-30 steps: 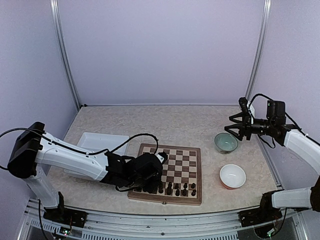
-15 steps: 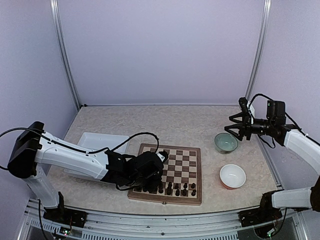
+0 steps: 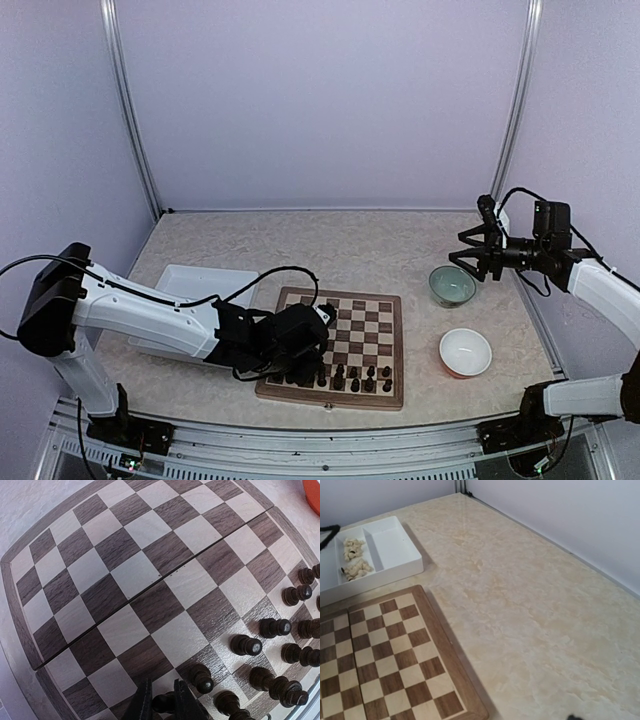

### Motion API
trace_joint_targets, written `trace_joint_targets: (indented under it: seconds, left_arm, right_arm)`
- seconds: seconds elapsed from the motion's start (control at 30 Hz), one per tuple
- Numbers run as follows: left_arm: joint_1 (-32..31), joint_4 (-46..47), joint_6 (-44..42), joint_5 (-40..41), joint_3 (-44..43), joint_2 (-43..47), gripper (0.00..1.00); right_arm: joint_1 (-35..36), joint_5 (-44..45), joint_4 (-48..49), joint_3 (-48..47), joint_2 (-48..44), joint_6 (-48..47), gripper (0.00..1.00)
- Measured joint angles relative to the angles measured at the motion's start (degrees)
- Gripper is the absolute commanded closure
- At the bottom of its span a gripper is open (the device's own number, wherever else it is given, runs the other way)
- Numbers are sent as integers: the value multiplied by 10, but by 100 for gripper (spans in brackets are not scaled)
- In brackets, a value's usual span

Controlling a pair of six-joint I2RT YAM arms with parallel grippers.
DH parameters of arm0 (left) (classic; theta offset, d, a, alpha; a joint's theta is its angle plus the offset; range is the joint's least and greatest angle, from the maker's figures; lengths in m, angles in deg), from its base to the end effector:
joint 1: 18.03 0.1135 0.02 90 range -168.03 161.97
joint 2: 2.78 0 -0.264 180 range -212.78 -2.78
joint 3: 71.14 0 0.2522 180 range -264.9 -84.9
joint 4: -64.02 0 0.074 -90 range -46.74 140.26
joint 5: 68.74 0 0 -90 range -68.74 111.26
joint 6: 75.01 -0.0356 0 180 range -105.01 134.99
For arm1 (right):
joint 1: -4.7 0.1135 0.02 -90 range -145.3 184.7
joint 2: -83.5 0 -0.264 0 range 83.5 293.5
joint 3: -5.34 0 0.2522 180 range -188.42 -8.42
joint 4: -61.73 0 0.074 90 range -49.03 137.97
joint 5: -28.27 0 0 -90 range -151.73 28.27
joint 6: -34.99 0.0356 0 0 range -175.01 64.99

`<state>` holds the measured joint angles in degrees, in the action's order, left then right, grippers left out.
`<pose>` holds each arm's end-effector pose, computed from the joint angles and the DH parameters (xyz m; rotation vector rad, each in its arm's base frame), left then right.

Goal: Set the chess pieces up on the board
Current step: Pick up the pawn from f7.

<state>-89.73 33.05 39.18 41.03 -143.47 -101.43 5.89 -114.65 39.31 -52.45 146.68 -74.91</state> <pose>0.1194 -0.3227 0.1722 0.8897 2.3389 -0.2528 0.2358 0.0333 0.2809 -0.8794 1.7073 0.7230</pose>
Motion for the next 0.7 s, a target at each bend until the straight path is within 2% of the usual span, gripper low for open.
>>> trace_joint_targets:
  seconds: [0.1,0.57,0.7]
  left_arm:
    - [0,-3,1,0,0,0,80]
    - [1,-15,4,0,0,0,80]
    - [4,-16,4,0,-1,0,76]
  right_arm:
    - [0,0,0,0,0,0,27]
    - [0,0,0,0,0,0,27]
    - [0,0,0,0,0,0,27]
